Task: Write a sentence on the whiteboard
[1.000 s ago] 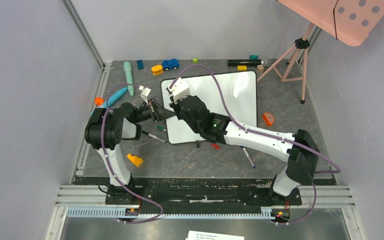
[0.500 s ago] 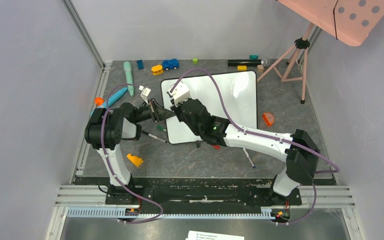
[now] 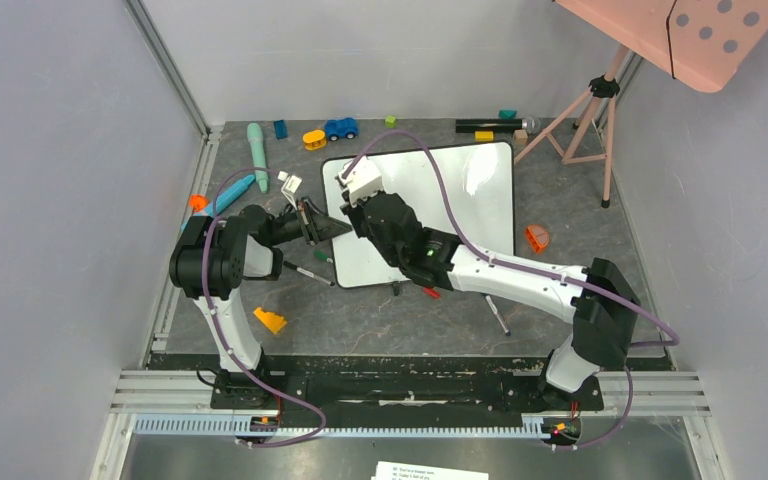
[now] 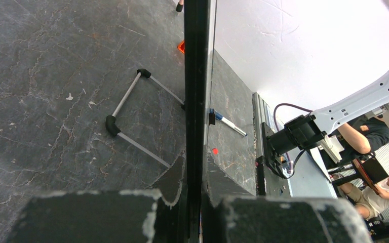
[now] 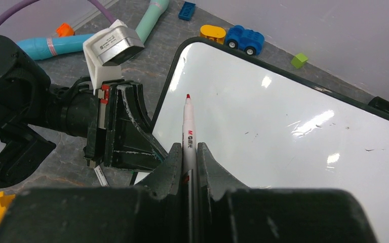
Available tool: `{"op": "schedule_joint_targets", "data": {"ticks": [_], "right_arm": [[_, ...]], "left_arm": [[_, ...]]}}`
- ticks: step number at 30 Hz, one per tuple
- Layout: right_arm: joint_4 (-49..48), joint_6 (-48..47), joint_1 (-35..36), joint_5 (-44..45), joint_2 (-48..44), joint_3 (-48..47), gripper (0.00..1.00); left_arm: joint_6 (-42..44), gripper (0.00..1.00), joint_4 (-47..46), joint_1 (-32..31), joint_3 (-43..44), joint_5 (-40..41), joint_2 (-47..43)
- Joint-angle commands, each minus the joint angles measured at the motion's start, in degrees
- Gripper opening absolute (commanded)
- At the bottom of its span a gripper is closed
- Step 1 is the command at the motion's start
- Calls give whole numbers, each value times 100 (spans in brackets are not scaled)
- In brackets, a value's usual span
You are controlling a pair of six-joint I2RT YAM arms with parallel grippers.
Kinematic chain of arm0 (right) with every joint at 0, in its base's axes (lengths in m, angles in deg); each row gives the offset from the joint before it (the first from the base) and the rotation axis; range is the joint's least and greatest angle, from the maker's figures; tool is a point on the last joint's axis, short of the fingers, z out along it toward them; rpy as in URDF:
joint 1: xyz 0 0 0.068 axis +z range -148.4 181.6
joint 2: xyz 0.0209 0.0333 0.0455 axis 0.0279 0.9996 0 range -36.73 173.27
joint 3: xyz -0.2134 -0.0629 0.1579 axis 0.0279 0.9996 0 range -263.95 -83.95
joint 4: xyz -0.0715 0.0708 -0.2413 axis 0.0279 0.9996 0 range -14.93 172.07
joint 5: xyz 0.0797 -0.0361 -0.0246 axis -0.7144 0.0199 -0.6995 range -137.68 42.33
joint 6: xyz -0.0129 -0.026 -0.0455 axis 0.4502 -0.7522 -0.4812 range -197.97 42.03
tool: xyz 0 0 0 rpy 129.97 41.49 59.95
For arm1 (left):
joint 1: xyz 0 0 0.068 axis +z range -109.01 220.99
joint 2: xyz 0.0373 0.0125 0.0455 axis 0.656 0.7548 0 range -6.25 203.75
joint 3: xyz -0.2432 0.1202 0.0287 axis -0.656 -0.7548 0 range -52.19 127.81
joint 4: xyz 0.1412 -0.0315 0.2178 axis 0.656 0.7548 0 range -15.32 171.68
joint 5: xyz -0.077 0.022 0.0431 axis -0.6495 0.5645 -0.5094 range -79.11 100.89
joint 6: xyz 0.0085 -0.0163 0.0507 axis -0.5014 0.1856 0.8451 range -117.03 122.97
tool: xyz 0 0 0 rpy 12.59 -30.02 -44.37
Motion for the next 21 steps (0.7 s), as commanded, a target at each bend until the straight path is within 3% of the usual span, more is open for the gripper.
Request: {"op": "schedule_joint_targets", "data": {"ticks": [1,21], "right_arm": [[-254,5,-91,-72,93,-354,0],[-30,40,-434,-230,743,-1086,0]], "left_arm": [[492,2,-304,-85,-15,-20,67],[488,2,-304,-88,-5,-20,67]]}}
